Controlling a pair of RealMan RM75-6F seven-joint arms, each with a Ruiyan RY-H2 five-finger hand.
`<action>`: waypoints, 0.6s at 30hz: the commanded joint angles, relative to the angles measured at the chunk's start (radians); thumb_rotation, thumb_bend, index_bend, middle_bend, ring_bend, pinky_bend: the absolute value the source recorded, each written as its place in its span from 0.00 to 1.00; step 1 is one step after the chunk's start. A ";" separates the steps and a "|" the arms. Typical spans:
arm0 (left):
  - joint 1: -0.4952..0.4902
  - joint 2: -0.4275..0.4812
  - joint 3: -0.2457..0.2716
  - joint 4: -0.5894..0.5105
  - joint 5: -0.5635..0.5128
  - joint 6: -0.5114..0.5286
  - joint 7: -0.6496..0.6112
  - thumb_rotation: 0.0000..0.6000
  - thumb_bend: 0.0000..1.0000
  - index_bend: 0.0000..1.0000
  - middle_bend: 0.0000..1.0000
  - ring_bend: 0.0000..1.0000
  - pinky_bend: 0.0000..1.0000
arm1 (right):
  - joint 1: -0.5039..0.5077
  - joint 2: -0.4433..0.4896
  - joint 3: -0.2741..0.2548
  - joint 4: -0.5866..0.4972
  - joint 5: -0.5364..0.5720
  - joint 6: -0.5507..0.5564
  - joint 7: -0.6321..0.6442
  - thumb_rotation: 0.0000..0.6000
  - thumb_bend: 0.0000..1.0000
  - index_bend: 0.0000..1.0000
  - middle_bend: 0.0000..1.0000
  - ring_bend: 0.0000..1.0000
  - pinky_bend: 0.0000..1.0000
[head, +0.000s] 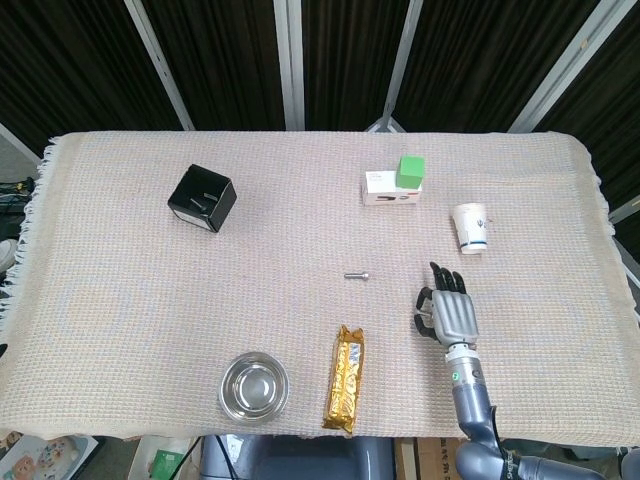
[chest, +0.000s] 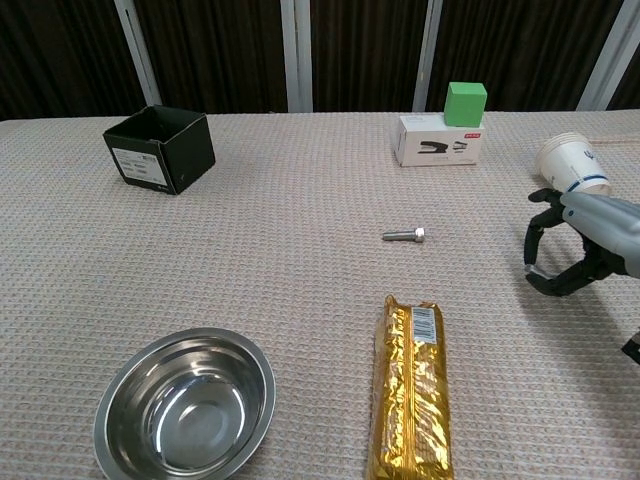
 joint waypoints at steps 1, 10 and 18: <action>0.000 0.000 0.000 0.000 0.001 0.000 0.001 1.00 0.07 0.17 0.11 0.01 0.03 | -0.005 0.019 0.009 -0.016 0.009 0.000 0.012 1.00 0.39 0.61 0.00 0.02 0.00; -0.001 -0.003 0.003 -0.004 0.004 0.000 0.013 1.00 0.07 0.17 0.11 0.01 0.03 | -0.011 0.056 0.031 -0.037 0.046 -0.004 0.041 1.00 0.39 0.61 0.00 0.02 0.00; -0.002 -0.004 0.003 -0.006 0.005 0.000 0.017 1.00 0.07 0.17 0.11 0.01 0.03 | -0.007 0.068 0.035 -0.035 0.062 -0.004 0.046 1.00 0.39 0.61 0.00 0.02 0.00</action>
